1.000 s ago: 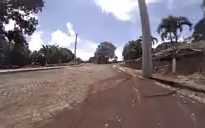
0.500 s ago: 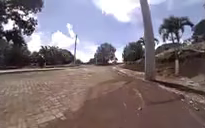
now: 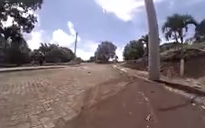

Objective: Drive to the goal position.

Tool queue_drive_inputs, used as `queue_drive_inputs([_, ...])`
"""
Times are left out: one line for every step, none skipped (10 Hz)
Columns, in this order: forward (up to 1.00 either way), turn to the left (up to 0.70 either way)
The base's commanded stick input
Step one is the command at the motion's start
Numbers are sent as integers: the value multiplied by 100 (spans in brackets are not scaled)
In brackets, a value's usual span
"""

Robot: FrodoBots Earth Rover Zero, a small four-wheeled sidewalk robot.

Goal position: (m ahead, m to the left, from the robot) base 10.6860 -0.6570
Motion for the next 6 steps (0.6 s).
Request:
queue_drive_inputs([50,0])
queue_drive_inputs([50,0])
queue_drive_inputs([50,0])
queue_drive_inputs([50,0])
queue_drive_inputs([50,0])
queue_drive_inputs([50,0])
